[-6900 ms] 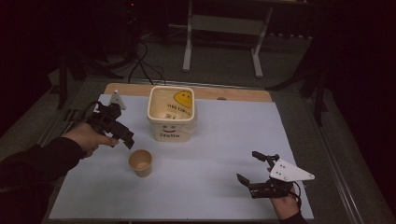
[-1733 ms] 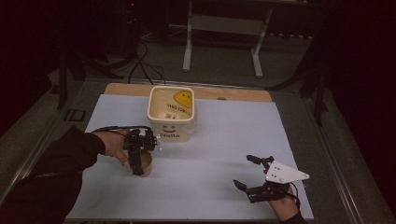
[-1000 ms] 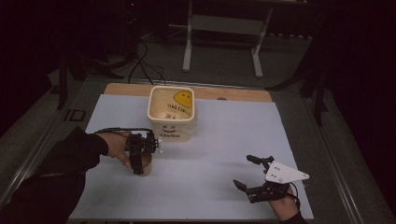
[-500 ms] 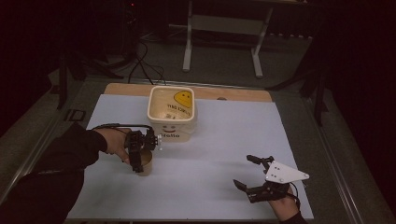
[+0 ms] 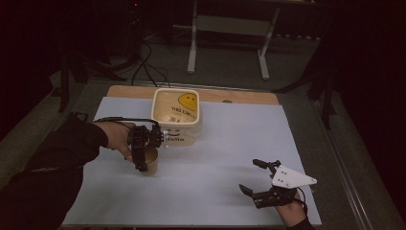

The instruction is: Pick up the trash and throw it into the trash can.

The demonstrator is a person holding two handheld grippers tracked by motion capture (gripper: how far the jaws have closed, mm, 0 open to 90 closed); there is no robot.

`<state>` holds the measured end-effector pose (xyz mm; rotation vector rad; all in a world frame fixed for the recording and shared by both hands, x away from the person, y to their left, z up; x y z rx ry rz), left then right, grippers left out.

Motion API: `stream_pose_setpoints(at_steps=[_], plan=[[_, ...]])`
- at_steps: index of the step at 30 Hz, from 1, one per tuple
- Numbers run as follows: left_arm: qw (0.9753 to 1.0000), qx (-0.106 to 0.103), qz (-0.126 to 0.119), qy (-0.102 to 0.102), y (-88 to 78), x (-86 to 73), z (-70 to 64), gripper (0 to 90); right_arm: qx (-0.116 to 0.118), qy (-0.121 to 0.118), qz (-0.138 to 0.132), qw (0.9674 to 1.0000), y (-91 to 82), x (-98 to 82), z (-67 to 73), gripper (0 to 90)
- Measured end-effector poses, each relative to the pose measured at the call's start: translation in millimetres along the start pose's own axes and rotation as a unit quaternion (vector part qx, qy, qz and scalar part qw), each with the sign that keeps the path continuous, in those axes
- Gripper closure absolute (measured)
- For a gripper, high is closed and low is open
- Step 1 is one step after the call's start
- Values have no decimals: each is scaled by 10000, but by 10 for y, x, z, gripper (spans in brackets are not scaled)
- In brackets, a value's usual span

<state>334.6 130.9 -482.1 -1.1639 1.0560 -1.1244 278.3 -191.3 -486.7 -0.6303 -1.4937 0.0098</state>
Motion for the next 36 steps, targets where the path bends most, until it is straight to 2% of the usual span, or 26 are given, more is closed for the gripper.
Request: stream_pose_setpoints(at_steps=[19,25,28,36], plan=[[9996,44,-36,275,-511,67,60,238,-17,51,-6,10000,-5,-10,-20,113],[9994,76,-143,304,-730,111,102,243,-9,59,-5,10000,-2,-15,-24,113],[9989,177,-182,388,-840,136,125,247,-29,70,-2,10000,-16,-18,-29,113],[9982,157,-352,450,-1013,220,154,258,-128,106,-58,9998,-80,-19,-64,113]])
Point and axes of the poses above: each handheld gripper's, and its own axes: y roughly forward along the jaws, x roughly out of its top, z roughly to its left, the point moved 9 cm from there along y, roughly forward along the jaws, and after that the axes turned 9 degrees about x, right-handed, at the moved point
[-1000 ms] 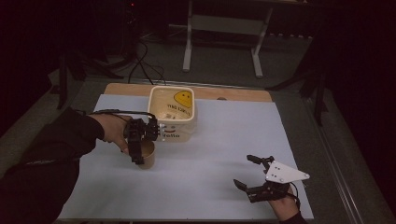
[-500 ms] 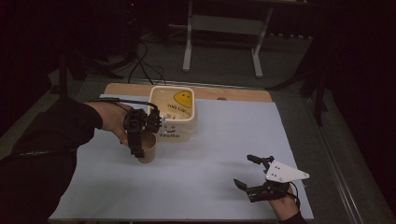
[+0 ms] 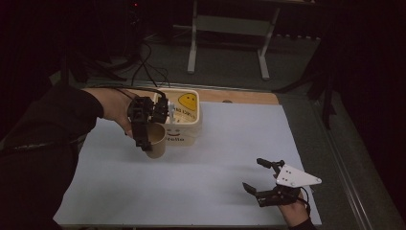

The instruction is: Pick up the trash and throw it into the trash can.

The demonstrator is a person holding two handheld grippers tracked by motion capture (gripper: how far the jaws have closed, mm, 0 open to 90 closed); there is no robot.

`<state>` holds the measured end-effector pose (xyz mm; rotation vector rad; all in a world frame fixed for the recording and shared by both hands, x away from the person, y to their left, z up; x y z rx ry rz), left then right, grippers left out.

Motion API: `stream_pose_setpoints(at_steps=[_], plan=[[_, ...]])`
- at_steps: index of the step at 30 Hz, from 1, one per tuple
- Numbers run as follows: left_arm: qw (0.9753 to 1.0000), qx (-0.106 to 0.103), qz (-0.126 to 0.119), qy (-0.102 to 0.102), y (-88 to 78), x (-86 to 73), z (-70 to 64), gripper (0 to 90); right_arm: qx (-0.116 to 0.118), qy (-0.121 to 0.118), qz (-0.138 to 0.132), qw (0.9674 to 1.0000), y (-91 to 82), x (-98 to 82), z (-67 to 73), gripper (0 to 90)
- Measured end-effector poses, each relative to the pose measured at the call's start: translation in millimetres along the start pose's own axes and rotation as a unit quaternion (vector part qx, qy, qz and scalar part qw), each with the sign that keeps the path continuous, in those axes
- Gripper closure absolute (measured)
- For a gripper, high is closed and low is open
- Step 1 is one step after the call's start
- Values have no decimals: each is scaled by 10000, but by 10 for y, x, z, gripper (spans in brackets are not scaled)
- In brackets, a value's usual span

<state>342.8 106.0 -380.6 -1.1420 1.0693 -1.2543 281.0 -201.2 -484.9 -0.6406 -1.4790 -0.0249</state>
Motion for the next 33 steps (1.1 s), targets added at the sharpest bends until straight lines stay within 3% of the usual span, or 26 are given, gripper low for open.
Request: stream_pose_setpoints(at_steps=[12,15,20,33], plan=[[9998,14,-212,31,-55,102,188,275,37,-12,24,10000,13,-6,16,114],[9998,88,-153,4,-73,99,254,275,44,-19,32,10000,18,-7,20,113],[9995,109,-284,10,-154,157,313,279,61,-23,28,10000,24,-7,22,114],[9990,281,-338,84,-285,303,498,279,77,-31,21,10000,19,-3,30,113]])
Point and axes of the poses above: each handheld gripper's, and its own axes: y roughly forward along the jaws, x roughly out of its top, z roughly to its left, the point moved 9 cm from there along y, roughly forward along the jaws, and after that the axes turned 9 degrees about x, right-handed, at the moved point
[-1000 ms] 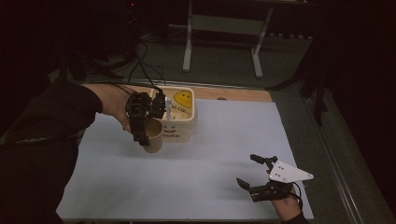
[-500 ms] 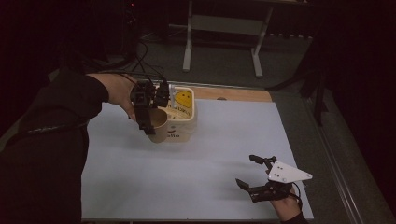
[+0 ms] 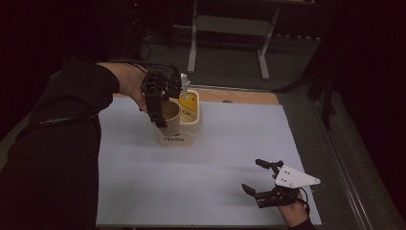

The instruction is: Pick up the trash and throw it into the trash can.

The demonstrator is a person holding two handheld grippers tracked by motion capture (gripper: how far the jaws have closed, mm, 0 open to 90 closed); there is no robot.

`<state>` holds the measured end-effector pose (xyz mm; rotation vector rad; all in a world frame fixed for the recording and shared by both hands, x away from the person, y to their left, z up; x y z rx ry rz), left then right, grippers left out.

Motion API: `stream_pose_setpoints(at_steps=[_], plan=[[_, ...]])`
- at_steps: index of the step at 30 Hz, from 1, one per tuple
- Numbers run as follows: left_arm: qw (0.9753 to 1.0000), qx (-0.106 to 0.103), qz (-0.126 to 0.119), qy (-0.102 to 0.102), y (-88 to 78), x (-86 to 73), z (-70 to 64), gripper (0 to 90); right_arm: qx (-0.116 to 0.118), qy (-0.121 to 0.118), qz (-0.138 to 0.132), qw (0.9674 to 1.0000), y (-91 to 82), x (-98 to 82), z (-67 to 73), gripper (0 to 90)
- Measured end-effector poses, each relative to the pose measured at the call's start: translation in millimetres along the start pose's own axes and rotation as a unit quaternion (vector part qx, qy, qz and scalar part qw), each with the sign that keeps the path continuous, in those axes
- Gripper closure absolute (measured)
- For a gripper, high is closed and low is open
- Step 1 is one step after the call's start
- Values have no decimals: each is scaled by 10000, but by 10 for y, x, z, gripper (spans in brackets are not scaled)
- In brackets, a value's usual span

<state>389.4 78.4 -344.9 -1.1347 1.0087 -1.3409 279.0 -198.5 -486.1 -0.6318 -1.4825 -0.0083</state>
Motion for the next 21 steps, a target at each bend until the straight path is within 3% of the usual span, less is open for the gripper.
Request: stream_pose_setpoints(at_steps=[21], plan=[[9996,221,115,-114,-63,56,345,283,13,12,2,10000,2,-6,-3,113]])
Point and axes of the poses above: each handheld gripper's, and its own axes: y roughly forward along the jaws, x roughly out of its top, z roughly to its left, the point moved 9 cm from there along y, roughly forward along the jaws, and after that the axes turned 9 degrees about x, right-handed, at the moved point
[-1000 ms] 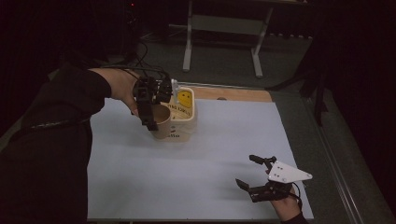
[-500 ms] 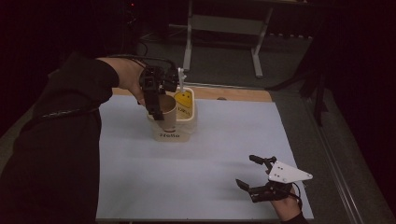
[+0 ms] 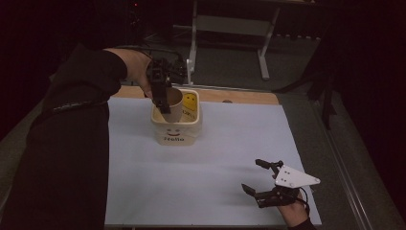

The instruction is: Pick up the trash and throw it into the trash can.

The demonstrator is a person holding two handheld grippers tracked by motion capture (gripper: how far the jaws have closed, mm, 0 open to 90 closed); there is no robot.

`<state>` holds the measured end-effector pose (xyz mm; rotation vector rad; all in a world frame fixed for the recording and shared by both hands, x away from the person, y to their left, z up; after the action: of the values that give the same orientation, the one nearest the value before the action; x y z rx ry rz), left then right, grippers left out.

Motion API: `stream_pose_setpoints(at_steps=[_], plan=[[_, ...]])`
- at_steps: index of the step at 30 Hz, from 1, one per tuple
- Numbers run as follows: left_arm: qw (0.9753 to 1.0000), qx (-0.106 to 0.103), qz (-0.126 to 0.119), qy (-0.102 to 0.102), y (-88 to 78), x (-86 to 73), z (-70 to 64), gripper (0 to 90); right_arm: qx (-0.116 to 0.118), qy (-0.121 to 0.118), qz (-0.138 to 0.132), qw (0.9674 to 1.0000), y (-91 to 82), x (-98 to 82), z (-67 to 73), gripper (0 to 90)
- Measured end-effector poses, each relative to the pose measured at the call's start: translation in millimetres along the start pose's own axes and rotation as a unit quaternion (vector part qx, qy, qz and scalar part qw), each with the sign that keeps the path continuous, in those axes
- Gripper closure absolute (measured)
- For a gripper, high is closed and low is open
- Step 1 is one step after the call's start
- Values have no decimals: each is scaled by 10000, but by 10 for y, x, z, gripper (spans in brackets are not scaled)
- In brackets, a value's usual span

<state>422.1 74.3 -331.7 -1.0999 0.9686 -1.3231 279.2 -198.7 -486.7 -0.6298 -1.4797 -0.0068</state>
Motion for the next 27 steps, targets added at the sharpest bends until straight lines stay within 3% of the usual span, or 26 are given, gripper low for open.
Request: stream_pose_setpoints(at_steps=[9,27], plan=[[9999,68,29,154,107,19,99,298,20,-15,-5,10000,-5,3,14,113],[9997,229,30,110,281,3,312,322,40,-33,-13,10000,-10,7,32,113]])
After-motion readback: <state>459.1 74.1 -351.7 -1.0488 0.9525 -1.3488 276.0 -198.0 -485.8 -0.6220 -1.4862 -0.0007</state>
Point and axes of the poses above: each handheld gripper's, and its own axes: y roughly forward along the jaws, x roughly out of its top, z roughly to its left, the point moved 9 cm from there along y, roughly forward along the jaws, and after that the axes turned 9 degrees about x, right-handed, at the moved point
